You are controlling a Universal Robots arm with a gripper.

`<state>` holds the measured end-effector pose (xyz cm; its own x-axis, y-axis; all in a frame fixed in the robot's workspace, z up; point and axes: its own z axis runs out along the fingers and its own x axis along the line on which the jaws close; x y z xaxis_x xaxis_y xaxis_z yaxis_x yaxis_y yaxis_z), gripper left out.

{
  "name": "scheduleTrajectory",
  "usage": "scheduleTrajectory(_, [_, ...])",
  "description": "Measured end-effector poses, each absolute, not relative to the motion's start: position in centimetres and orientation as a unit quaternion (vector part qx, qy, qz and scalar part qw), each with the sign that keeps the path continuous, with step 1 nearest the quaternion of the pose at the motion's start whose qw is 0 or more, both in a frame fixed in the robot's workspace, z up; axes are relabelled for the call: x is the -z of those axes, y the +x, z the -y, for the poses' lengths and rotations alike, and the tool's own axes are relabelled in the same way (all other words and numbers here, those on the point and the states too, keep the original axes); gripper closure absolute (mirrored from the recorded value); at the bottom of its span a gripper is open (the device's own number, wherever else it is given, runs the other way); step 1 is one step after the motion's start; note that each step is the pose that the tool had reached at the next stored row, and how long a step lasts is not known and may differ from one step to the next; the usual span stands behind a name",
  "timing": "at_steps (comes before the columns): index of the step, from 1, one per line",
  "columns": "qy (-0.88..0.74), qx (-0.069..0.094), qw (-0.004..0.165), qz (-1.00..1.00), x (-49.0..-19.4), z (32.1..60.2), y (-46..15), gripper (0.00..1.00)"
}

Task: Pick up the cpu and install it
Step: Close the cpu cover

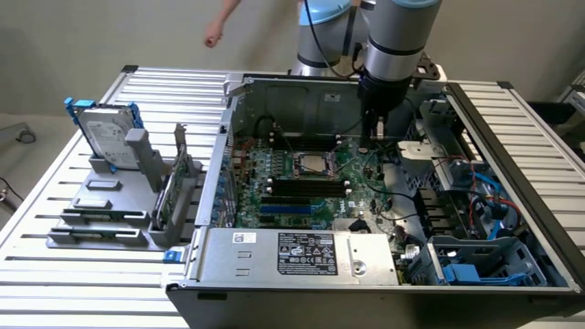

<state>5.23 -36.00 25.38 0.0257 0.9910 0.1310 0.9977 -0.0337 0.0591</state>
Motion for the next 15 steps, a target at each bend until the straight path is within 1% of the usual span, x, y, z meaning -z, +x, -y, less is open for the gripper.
scheduleTrajectory(8, [-0.716, 0.066, 0.026, 0.695, -24.83, 36.0, 5.26, 0.89])
scheduleTrajectory(10, [-0.716, 0.06, 0.032, 0.694, -24.8, 36.01, 5.27, 0.89])
scheduleTrajectory(15, [-0.718, 0.04, 0.051, 0.693, -24.79, 36.0, 5.3, 0.89])
